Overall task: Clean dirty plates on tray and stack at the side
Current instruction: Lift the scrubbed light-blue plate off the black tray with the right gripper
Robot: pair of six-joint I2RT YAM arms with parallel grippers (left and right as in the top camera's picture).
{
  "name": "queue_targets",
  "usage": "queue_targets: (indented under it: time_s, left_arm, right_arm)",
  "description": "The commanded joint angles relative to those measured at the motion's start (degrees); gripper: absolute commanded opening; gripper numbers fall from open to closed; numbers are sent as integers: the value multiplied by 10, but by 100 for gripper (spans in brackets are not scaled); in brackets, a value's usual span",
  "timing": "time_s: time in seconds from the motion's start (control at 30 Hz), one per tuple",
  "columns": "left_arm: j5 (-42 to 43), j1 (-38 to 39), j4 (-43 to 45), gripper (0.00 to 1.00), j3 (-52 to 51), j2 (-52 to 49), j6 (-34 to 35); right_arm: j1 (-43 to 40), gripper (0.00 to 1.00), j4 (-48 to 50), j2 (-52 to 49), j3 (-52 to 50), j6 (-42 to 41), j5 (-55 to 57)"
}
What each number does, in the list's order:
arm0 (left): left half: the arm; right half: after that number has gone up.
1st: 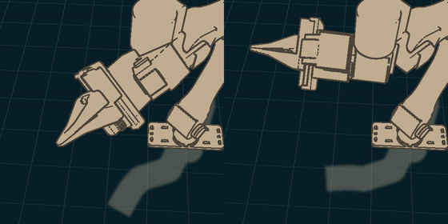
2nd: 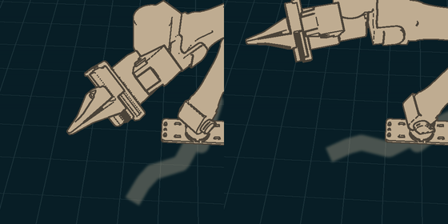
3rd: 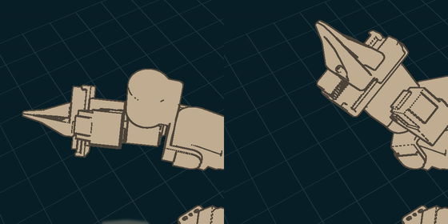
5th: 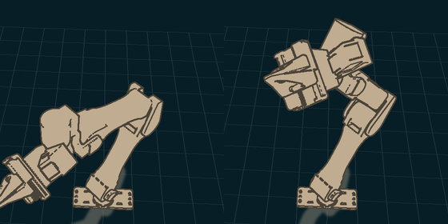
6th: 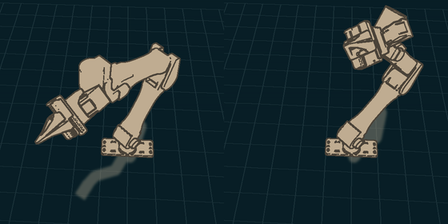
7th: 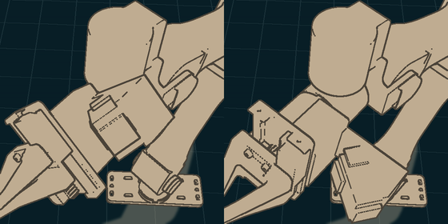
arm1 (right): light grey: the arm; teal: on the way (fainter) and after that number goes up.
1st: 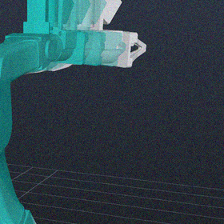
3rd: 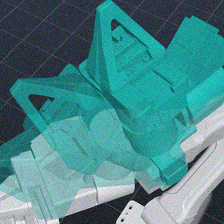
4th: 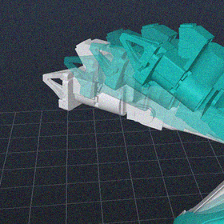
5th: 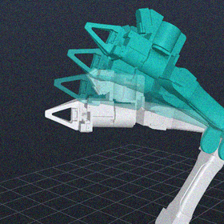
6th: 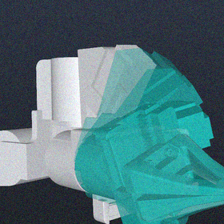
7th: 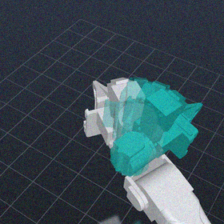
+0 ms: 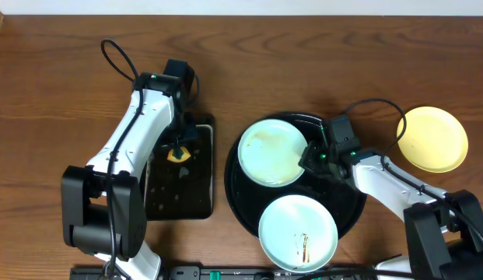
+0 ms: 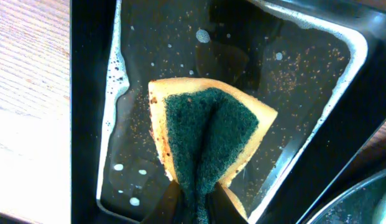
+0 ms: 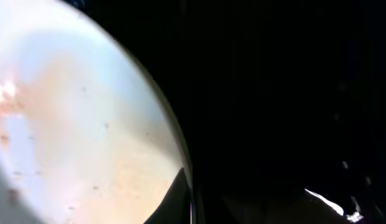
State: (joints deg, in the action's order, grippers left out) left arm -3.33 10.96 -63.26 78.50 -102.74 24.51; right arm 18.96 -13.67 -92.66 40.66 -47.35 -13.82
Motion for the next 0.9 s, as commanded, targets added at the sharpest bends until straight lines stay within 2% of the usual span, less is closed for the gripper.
queue_targets:
  time_s: [0.0,0.2,0.6,0.87]
  left_arm:
    - [2,-3,-7,10,5,5,-7]
    - [14,-3,-8,10,5,5,-7]
    - [14,-3,-5,10,5,5,-7]
    - [14,-3,-5,9,5,5,-7]
  right_arm:
    - [2,2,27,-10,-4,5,1]
    - [2,2,25,7,2,38,37]
    - [2,2,-229,52,115,141,260]
    - [2,2,-316,66,203,174,329]
